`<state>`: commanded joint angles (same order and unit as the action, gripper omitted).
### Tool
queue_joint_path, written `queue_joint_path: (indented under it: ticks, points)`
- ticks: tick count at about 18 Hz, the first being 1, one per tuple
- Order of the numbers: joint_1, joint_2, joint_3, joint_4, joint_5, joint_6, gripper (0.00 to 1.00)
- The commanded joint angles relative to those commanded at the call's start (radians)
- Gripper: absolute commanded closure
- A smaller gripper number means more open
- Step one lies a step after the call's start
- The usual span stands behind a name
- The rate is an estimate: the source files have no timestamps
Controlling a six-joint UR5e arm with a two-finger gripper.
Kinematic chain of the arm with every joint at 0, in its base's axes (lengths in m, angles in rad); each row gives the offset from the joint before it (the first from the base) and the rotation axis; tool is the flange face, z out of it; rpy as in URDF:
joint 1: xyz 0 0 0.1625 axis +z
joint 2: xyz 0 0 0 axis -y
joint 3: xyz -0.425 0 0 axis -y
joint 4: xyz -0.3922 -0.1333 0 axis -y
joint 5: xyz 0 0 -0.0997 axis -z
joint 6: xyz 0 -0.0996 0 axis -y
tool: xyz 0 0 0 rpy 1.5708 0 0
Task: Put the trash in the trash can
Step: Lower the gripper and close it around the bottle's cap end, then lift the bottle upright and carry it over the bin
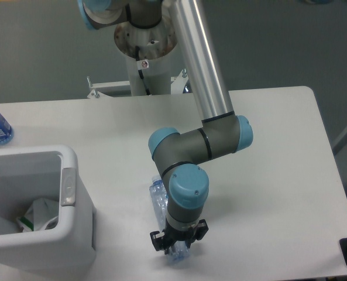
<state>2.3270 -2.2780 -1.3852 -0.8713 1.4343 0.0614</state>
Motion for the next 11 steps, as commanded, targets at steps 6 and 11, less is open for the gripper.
queue_joint_path:
  ticks: [6,11]
  points:
    - [0.017,0.076,0.005,0.002,-0.008,0.040,0.41]
    - [0.077,0.210,0.084,0.017,-0.167,0.041,0.41]
